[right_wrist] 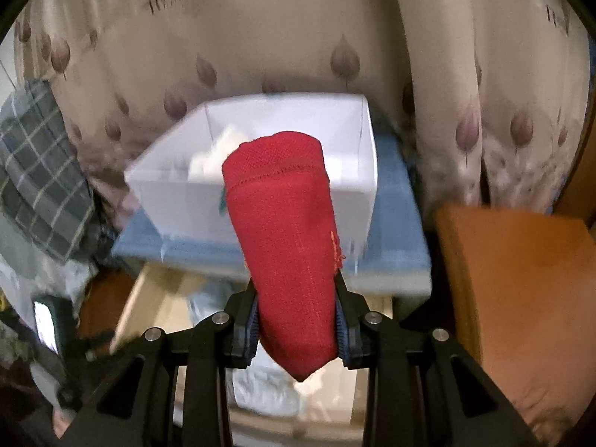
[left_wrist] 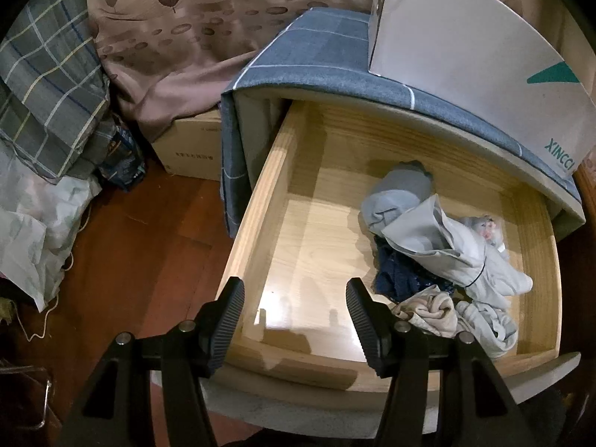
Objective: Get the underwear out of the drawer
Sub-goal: 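Lift the red underwear with the right tool and carry it over the white box, then open the right tool to drop the red underwear into the white box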
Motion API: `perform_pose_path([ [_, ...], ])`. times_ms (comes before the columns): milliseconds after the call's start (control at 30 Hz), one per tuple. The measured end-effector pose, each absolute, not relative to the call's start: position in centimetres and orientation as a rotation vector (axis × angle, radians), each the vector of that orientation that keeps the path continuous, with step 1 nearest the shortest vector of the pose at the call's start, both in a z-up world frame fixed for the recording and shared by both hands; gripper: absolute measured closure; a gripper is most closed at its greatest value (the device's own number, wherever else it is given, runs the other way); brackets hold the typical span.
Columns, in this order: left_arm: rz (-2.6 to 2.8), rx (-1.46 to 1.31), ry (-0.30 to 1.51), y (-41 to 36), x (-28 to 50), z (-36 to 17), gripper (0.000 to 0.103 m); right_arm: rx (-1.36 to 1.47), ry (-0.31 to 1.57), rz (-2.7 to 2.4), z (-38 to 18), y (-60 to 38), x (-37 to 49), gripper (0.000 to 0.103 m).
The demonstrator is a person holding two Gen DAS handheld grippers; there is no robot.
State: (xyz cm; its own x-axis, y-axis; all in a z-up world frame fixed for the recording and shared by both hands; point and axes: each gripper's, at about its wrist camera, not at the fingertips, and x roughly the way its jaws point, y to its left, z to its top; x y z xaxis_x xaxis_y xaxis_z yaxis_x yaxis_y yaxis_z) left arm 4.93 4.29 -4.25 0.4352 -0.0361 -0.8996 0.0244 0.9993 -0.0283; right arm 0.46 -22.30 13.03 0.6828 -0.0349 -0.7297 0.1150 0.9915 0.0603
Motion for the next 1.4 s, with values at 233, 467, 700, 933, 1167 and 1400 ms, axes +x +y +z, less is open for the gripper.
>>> perform_pose_path([
  [233,-0.042,-0.008,1.122,4.1,4.9,-4.3,0.045,0.109,0.723,-0.095,18.2,-23.1,5.1,0.073],
  [467,-0.045,-0.013,1.121,4.1,5.0,-4.5,0.045,0.124,0.746,-0.124,18.5,-23.5,10.3,0.073],
  [700,-0.049,-0.039,1.120,4.4,5.0,-4.5,0.045,0.121,0.852,-0.140,16.2,-24.0,14.2,0.073],
  [933,-0.055,-0.042,1.120,4.4,5.1,-4.6,0.045,0.100,0.925,-0.145,13.8,-23.9,15.8,0.072],
  [1167,-0.057,-0.045,1.125,4.3,5.2,-4.7,0.045,0.101,0.972,-0.143,12.2,-23.9,16.5,0.064],
  [1400,-0.060,-0.042,1.129,4.1,5.3,-4.8,0.045,0.111,0.955,-0.116,12.6,-23.4,15.5,0.061],
])
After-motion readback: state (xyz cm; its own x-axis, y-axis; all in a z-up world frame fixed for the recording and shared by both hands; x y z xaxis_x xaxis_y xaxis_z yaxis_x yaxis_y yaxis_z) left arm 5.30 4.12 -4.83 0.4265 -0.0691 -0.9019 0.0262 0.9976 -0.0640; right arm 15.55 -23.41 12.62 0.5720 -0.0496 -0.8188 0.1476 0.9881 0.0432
